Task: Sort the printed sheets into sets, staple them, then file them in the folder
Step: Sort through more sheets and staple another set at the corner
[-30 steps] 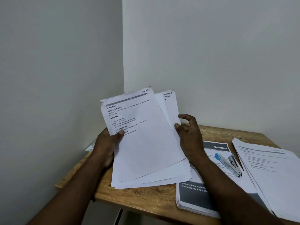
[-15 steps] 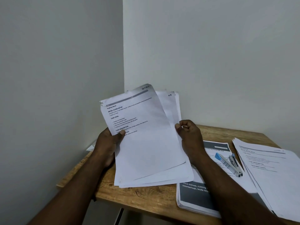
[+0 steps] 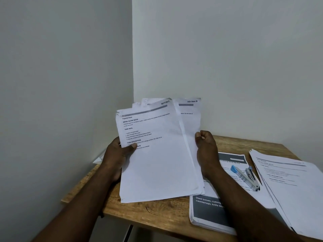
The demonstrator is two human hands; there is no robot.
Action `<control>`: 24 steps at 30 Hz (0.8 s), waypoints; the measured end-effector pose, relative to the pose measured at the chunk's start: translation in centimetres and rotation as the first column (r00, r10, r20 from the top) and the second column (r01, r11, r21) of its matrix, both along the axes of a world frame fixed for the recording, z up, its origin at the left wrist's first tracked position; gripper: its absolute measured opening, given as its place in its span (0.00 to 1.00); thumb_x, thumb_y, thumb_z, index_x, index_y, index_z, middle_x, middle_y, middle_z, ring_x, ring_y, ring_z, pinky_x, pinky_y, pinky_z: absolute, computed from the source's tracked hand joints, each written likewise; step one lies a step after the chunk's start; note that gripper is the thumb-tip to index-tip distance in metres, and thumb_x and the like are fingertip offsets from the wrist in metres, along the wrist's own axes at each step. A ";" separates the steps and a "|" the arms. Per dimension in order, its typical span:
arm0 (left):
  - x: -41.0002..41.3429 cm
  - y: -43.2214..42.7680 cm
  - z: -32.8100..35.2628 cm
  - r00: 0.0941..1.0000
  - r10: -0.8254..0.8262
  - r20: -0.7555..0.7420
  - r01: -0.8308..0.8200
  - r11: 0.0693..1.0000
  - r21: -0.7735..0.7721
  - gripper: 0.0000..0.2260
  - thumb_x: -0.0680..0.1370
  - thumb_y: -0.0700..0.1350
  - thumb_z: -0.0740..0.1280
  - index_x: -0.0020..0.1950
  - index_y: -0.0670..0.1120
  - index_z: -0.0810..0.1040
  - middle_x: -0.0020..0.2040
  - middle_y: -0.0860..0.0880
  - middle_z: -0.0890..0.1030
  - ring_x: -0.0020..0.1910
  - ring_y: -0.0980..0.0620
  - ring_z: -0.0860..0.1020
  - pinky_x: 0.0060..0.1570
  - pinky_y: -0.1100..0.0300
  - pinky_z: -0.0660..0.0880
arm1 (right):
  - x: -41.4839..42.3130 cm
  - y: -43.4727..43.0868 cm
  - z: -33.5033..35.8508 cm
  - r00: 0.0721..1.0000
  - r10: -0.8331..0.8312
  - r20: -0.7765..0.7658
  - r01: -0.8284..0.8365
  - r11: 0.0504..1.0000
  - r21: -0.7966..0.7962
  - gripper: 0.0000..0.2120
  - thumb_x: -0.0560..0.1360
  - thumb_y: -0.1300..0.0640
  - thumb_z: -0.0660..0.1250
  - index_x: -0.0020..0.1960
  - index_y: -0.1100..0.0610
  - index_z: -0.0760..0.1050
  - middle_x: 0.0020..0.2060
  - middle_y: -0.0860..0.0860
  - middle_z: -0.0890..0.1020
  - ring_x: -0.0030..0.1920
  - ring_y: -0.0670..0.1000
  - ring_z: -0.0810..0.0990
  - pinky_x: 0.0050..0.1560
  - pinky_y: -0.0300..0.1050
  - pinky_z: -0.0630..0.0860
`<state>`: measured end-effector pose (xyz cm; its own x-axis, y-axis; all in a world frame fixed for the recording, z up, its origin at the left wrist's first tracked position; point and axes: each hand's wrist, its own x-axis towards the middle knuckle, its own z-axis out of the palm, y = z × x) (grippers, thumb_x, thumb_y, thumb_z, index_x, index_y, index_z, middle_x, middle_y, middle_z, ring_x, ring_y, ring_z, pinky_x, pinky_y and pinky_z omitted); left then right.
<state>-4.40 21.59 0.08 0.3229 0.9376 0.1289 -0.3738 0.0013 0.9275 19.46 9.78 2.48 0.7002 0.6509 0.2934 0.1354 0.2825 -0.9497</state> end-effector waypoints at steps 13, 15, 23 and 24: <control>0.3 0.6 -0.5 0.999 -0.041 -0.031 0.042 0.997 0.060 0.20 0.79 0.27 0.68 0.69 0.41 0.76 0.61 0.43 0.86 0.60 0.39 0.84 0.60 0.45 0.80 | 0.5 0.6 -0.5 1.000 -0.006 0.008 0.007 1.000 -0.014 0.04 0.86 0.53 0.66 0.55 0.52 0.77 0.50 0.49 0.80 0.50 0.50 0.77 0.53 0.45 0.74; 0.3 0.6 -0.5 0.999 -0.038 -0.038 0.040 0.997 0.060 0.19 0.79 0.27 0.67 0.68 0.40 0.77 0.61 0.43 0.86 0.59 0.39 0.84 0.57 0.48 0.81 | 0.5 0.3 -0.3 1.000 0.009 0.014 -0.009 1.000 -0.015 0.04 0.84 0.52 0.69 0.56 0.51 0.78 0.53 0.50 0.84 0.52 0.53 0.83 0.56 0.49 0.79; 0.4 0.6 -0.5 0.998 -0.018 -0.054 0.021 0.998 0.057 0.18 0.79 0.26 0.66 0.65 0.41 0.79 0.60 0.43 0.86 0.59 0.38 0.84 0.58 0.46 0.80 | 1.0 0.3 -0.5 0.992 -0.092 0.080 0.099 0.992 -0.078 0.04 0.83 0.52 0.70 0.55 0.53 0.79 0.50 0.51 0.85 0.50 0.54 0.83 0.51 0.47 0.81; 0.5 0.5 -0.5 0.999 -0.018 -0.045 0.020 0.999 0.051 0.18 0.79 0.26 0.66 0.65 0.41 0.79 0.60 0.42 0.86 0.59 0.38 0.84 0.57 0.47 0.81 | 1.1 0.3 -0.4 0.985 -0.140 0.098 0.149 0.985 -0.091 0.05 0.83 0.53 0.69 0.55 0.54 0.78 0.50 0.51 0.84 0.47 0.52 0.81 0.45 0.43 0.78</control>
